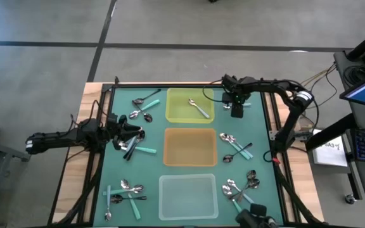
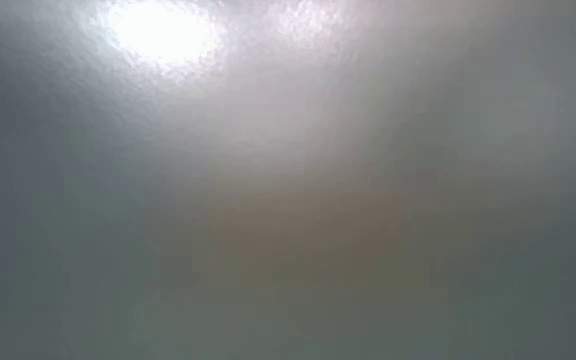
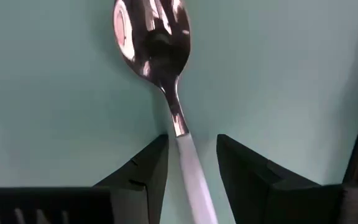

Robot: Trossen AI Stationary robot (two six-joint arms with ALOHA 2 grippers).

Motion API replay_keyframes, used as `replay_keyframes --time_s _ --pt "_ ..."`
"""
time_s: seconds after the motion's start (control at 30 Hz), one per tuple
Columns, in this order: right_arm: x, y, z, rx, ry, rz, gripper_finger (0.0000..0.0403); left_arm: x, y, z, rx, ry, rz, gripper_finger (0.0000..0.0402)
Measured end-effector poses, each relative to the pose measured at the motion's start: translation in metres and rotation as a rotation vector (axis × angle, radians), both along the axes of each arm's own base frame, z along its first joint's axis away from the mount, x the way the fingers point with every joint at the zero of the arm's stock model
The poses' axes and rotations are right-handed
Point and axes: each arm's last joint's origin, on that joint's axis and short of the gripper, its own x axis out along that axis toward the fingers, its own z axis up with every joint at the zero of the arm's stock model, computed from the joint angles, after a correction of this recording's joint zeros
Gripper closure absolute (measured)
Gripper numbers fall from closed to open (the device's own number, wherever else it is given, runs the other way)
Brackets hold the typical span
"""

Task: Sort silverware by color (type)
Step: Put the blue spoon into the yellow bin

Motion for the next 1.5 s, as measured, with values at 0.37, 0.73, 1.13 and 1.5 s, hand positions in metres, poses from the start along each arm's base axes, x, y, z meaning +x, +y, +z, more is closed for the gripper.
replay_keyframes --time_s 0.37,0.73,1.13,1.5 --pt "-0.001 0.001 -0.021 0.096 0.012 -0.077 0.0382 0.0 0.0 0.0 0.0 0.0 0.0 0.029" --pt "0.0 0.025 0.08 -0.154 -0.385 -0.464 0.0388 0.0 0.0 0.0 0.0 0.0 0.0 0.029" --pt "0.058 0.102 0.165 -0.247 -1.143 -0.365 0.0389 0.0 0.0 0.0 0.0 0.0 0.0 0.029" --pt "0.126 0.107 0.127 -0.404 -1.173 -0.303 0.034 0.0 0.0 0.0 0.0 0.0 0.0 0.029"
